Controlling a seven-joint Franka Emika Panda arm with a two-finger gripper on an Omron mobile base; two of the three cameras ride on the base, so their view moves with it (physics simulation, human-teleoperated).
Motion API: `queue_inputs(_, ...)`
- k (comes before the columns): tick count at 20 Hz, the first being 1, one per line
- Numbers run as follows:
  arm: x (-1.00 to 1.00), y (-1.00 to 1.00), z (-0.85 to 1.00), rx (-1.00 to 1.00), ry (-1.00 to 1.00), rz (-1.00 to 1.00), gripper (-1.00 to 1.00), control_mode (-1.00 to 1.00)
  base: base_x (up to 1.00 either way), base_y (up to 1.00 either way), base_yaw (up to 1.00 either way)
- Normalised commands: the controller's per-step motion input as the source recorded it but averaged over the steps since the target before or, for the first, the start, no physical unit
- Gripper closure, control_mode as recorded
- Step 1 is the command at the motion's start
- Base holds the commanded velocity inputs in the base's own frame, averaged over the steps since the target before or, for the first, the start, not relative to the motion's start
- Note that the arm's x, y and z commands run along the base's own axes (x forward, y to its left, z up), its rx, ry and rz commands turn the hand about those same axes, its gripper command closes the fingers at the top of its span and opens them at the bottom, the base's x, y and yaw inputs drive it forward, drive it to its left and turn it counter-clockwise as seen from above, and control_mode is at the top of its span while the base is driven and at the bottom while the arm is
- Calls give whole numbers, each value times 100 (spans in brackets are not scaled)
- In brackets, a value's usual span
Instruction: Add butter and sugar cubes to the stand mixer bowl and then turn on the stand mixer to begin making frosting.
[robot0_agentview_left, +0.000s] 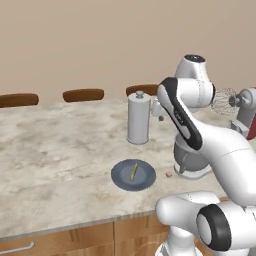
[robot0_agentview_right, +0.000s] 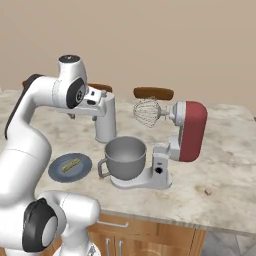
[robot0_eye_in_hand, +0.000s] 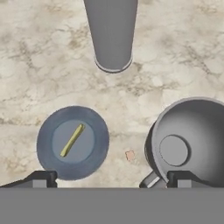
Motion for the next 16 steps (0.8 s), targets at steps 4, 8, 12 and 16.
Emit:
queue_inputs(4,0,42,-45,-2,14,-2,-100,-100,0,0,0)
queue_inputs(8,0,89,-81,-5,24,-8,-100,-100,0,0,0)
queue_inputs(12,0,84,-86,-1,28,-12,-100,-100,0,0,0)
queue_inputs(16,-3,27,-71,6,12,-12,-100,-100,0,0,0)
